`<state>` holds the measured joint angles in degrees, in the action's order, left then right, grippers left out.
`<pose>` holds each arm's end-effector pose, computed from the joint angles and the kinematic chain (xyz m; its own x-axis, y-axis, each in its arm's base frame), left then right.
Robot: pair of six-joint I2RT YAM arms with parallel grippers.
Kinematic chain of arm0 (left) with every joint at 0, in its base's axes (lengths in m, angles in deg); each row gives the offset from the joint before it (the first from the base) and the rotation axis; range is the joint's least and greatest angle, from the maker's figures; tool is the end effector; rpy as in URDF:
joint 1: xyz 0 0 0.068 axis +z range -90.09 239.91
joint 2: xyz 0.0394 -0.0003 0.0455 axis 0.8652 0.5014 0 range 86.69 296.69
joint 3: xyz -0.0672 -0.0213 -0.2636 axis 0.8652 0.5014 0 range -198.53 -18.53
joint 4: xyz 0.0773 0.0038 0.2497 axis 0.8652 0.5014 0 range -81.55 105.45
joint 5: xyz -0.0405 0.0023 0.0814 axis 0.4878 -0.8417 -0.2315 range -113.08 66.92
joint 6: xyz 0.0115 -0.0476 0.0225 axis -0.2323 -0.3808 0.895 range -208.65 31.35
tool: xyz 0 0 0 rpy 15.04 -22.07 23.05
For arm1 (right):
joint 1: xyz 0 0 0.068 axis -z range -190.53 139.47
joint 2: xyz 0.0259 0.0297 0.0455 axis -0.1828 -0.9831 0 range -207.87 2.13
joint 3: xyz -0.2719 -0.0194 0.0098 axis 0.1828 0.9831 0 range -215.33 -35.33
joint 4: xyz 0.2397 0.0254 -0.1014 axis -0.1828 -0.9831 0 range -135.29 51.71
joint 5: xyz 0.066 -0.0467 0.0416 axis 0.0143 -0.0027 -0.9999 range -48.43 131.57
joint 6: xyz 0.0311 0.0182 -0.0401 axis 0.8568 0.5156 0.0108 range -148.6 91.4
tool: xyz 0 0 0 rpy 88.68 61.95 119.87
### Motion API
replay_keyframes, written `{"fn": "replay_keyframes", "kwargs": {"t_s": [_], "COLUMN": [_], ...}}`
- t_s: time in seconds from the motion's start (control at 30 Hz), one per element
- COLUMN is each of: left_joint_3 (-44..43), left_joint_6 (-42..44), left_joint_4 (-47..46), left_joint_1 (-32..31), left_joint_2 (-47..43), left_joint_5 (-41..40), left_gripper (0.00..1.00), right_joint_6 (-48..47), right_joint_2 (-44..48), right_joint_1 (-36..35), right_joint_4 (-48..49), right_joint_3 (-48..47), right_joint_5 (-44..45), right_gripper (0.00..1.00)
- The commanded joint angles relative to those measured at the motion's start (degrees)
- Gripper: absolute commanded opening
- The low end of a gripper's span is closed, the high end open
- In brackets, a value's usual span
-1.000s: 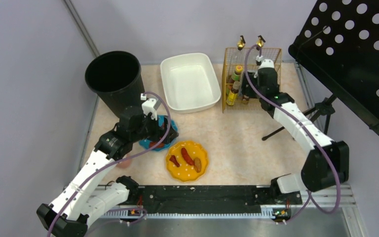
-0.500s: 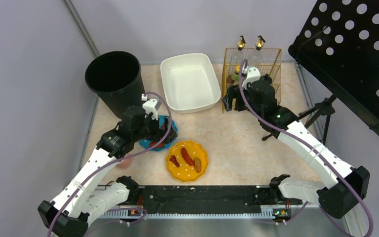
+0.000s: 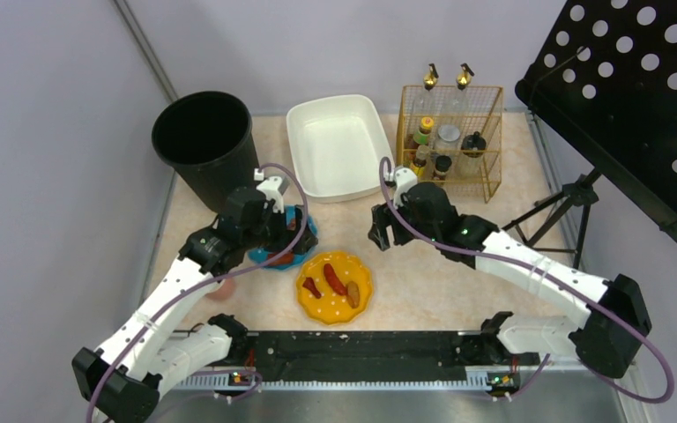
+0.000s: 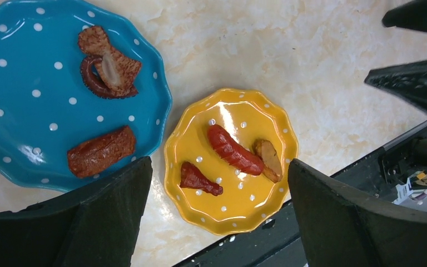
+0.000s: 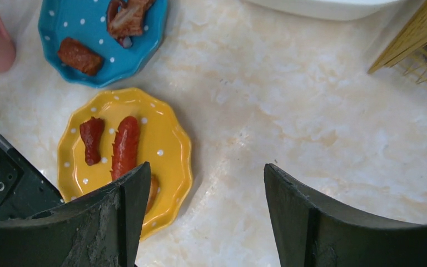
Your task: Clear the kitchen counter
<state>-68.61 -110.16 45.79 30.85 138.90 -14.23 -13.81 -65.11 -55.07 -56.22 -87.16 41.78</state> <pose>0.1631 -0.0968 0.3036 -0.7309 -0.0084 -0.6824 0.3393 0.8631 -0.3740 0.1866 0.1835 0.2894 -0.5572 -0.1902 -0.8083 -0.5760 0.7897 0.2112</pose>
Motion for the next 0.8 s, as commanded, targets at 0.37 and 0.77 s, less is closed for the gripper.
{"fn": "replay_keyframes", "kwargs": {"t_s": [0.37,0.77], "left_joint_3": [6.34,11.94], "left_joint_6": [-16.95,-28.36], "left_joint_4": [2.24,5.44], "left_joint_1": [-3.29,-5.06], "left_joint_2": [-1.45,-0.17], "left_joint_5": [-3.35,-5.66], "left_gripper": [0.92,0.86], "right_joint_6": [5.90,13.06], "right_joint_2": [-6.13,-6.24], "right_joint_1": [-6.12,-7.04], "right_joint_4": [13.86,19.36], "right_joint_3": [11.48,18.74], "right_joint_5": [-2.09,-1.67], "right_gripper": [0.72,0.68]}}
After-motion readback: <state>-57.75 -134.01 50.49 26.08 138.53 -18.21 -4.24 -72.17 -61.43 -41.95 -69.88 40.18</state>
